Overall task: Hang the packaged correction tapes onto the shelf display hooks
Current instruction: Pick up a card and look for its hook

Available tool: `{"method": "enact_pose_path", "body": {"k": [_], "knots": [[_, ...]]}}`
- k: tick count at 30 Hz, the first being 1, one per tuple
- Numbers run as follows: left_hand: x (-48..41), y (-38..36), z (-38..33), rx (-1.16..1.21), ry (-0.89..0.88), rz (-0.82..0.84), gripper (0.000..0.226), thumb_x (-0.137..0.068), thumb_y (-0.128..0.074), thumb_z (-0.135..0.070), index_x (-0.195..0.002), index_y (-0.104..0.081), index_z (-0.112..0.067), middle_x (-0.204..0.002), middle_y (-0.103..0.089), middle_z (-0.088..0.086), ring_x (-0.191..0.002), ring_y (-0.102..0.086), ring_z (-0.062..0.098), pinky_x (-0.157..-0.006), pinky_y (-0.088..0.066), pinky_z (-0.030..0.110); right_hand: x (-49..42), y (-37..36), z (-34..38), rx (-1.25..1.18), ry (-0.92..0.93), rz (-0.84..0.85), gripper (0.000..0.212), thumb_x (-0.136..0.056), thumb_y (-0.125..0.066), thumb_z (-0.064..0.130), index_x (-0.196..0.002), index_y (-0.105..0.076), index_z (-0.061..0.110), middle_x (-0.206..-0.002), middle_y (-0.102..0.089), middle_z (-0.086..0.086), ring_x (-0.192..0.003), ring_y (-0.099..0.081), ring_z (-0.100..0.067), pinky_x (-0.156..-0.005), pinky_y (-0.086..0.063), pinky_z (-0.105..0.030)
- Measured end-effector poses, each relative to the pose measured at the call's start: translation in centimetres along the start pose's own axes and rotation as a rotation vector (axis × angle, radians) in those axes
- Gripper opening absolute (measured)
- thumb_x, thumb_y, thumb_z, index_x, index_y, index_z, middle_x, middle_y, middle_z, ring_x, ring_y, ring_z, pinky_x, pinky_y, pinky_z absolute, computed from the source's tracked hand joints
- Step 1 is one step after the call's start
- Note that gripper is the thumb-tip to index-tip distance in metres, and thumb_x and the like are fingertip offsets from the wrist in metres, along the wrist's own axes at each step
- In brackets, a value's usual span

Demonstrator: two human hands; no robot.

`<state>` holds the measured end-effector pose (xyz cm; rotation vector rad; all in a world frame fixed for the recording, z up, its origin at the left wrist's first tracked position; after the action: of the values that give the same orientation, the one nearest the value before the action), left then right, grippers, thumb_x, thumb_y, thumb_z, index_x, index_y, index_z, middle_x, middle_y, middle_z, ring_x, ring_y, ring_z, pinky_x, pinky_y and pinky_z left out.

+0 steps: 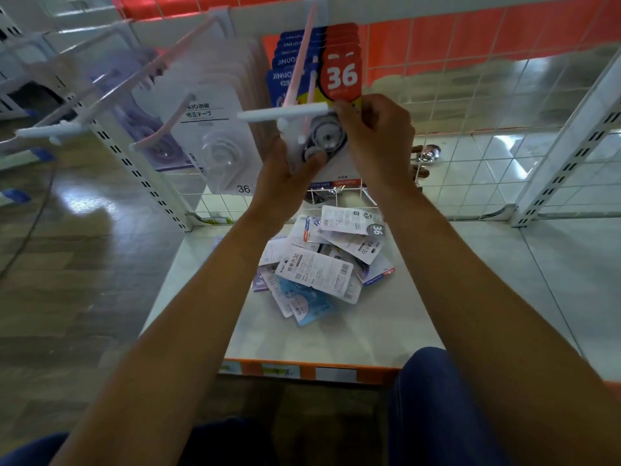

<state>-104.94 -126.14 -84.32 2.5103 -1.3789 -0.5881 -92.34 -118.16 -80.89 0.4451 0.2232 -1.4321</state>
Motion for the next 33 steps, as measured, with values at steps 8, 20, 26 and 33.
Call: {"method": "enact_pose_path", "body": {"k": [8, 20, 26, 33], "knots": [[-1.1, -2.6, 4.1, -0.074, 0.160, -0.106, 0.022, -0.093, -0.057, -0.040, -0.089, -0.048, -0.020, -0.073, -0.056, -0.011, -0.067, -0.055, 0.001, -0.075, -0.050, 0.032, -1.1, 0.0, -4.1, 0.092, -0.037, 0.030, 0.035, -0.090, -0.060, 0.038, -0.059, -0.048, 0.028, -0.054, -0.048, 0.016, -0.051, -0.047, 0.006, -0.054, -0.034, -0.015], [5.6, -12.0, 17.2, -0.814, 0.147, 0.623, 0.059, -0.086, -0.069, -0.024, -0.137, -0.041, -0.019, -0.146, -0.040, 0.004, -0.132, -0.037, 0.023, -0.105, -0.034, 0.037, 11.9, 1.6, -26.0, 0.526, -0.758, 0.204, 0.021, -0.088, -0.052, 0.010, -0.100, -0.069, 0.007, -0.108, -0.069, -0.016, -0.105, -0.060, -0.035, -0.084, -0.047, -0.035], [7.2, -13.2, 20.5, -0.894, 0.204, 0.733, 0.072, -0.084, -0.067, -0.032, -0.145, -0.030, -0.021, -0.156, -0.020, 0.005, -0.141, -0.023, 0.029, -0.113, -0.028, 0.046, 17.5, 0.0, -31.7, 0.245, -1.166, 0.061, 0.030, -0.082, -0.068, 0.024, -0.105, -0.067, 0.004, -0.109, -0.067, -0.019, -0.104, -0.062, -0.033, -0.079, -0.047, -0.032], [8.2, -13.1, 21.0, -0.885, 0.240, 0.745, 0.074, -0.085, -0.066, -0.030, -0.146, -0.026, -0.023, -0.158, -0.012, 0.005, -0.142, -0.017, 0.031, -0.112, -0.027, 0.049, 18.7, -2.6, -33.0, -0.182, -1.285, -0.166, 0.029, -0.071, -0.083, 0.023, -0.085, -0.068, 0.003, -0.091, -0.071, -0.016, -0.077, -0.069, -0.029, -0.071, -0.060, -0.043]]}}
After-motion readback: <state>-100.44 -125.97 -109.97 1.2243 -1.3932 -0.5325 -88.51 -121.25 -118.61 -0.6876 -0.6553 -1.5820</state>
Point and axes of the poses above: each hand's wrist, its own x-axis away from the middle knuckle, its own y-axis out of the back of the hand, z = x × y, the point moved 6 cm from there along -x, towards the middle knuckle
